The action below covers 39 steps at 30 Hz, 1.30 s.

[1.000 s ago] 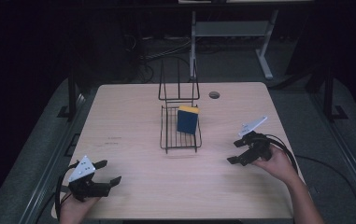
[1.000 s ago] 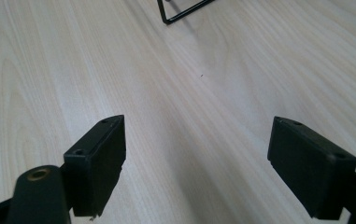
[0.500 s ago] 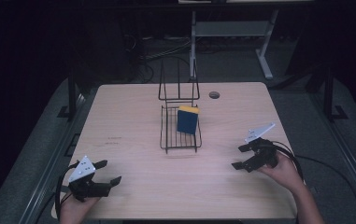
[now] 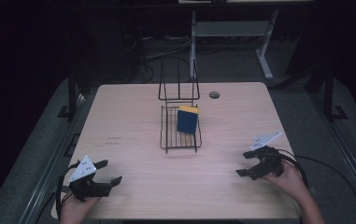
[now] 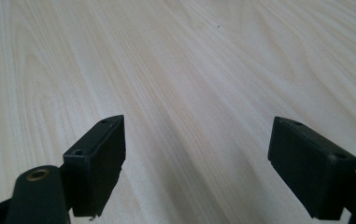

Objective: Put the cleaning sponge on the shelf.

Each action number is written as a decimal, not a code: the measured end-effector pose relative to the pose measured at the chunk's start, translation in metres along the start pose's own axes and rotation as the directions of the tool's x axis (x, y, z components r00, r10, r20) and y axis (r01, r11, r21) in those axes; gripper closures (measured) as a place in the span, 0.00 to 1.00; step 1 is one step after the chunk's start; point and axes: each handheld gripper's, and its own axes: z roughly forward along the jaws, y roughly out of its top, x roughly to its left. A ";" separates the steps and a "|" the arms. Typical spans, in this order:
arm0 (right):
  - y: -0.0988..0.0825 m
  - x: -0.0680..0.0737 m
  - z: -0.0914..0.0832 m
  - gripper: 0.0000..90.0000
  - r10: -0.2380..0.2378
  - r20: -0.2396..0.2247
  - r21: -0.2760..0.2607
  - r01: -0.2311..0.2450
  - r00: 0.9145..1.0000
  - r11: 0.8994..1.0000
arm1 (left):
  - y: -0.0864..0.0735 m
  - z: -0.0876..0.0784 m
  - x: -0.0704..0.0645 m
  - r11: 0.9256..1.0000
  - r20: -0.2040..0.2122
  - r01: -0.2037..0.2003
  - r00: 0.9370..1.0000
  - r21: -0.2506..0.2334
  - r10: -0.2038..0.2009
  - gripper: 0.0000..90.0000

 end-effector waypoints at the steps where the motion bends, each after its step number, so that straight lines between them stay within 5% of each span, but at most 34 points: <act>1: 0.000 0.000 0.000 0.21 0.000 0.000 0.000 0.000 1.000 1.000 | 0.000 0.000 0.000 1.000 0.000 0.000 1.000 0.000 0.000 0.18; 39: -0.053 0.025 -0.018 0.21 0.049 0.042 -0.066 -0.046 0.998 0.997 | 0.000 0.001 -0.001 1.000 0.001 -0.004 1.000 0.001 0.004 0.18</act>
